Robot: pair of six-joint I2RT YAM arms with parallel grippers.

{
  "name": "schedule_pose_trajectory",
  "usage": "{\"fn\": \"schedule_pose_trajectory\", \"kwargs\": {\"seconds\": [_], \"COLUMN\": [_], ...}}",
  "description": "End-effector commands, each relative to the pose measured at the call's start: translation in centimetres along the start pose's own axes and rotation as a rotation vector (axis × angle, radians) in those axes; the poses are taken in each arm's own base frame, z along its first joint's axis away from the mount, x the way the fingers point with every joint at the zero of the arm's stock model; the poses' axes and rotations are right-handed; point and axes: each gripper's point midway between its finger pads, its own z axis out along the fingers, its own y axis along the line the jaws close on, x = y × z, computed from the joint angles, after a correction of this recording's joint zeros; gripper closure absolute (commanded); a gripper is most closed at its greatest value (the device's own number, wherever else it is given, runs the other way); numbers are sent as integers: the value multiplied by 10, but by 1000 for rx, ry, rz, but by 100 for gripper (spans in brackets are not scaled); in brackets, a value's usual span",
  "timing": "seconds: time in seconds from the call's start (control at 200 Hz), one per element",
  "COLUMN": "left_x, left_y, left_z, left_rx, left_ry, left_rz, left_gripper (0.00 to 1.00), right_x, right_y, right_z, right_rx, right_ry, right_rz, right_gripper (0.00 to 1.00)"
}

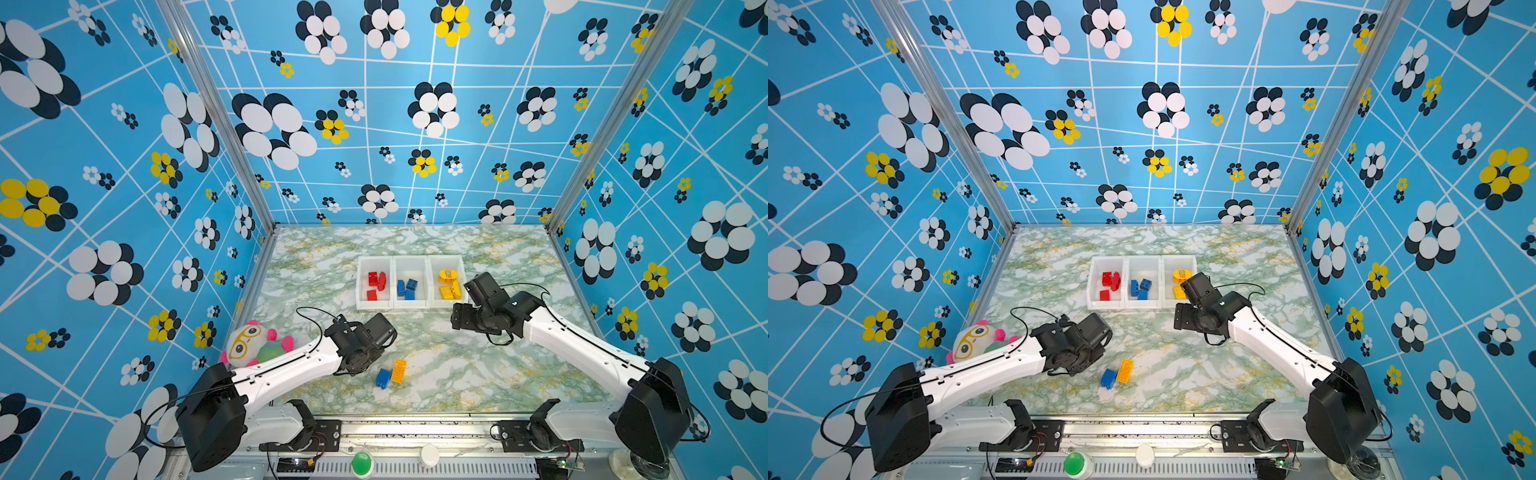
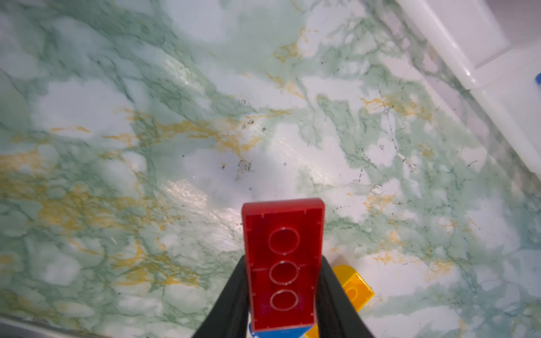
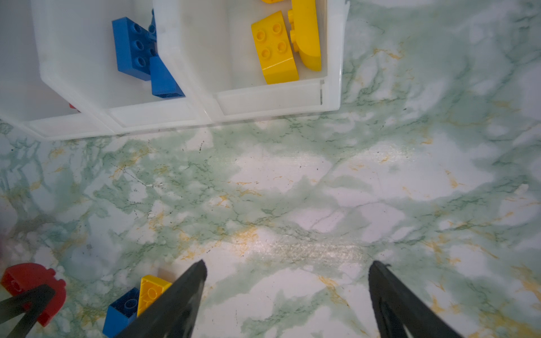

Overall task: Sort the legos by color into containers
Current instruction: 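Carry the red brick with the left gripper into the red bin, release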

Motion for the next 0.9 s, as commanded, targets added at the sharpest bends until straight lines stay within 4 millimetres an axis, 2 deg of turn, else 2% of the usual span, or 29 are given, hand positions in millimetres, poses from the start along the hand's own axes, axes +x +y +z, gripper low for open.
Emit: {"fn": "schedule_pose_trajectory", "kwargs": {"seconds": [0.0, 0.23, 0.505, 0.61, 0.9], "left_x": [-22, -55, -102, -117, -144], "left_y": [0, -34, -88, -103, -129], "left_z": [-13, -17, -22, -15, 29], "left_rx": [-13, 55, 128, 129, 77], "left_ry": [-61, -59, -97, -107, -91], "left_rz": [97, 225, 377, 407, 461], "left_gripper": [79, 79, 79, 79, 79], "right_x": [-6, -5, -6, -6, -6], "right_y": [4, 3, 4, 4, 5], "right_z": [-13, -15, -16, -16, -15], "right_rx": [-18, -19, -24, -26, -27], "right_ry": [-35, -36, -38, -38, -37], "right_rz": [-2, 1, 6, 7, 7], "right_gripper": [11, 11, 11, 11, 11]}}
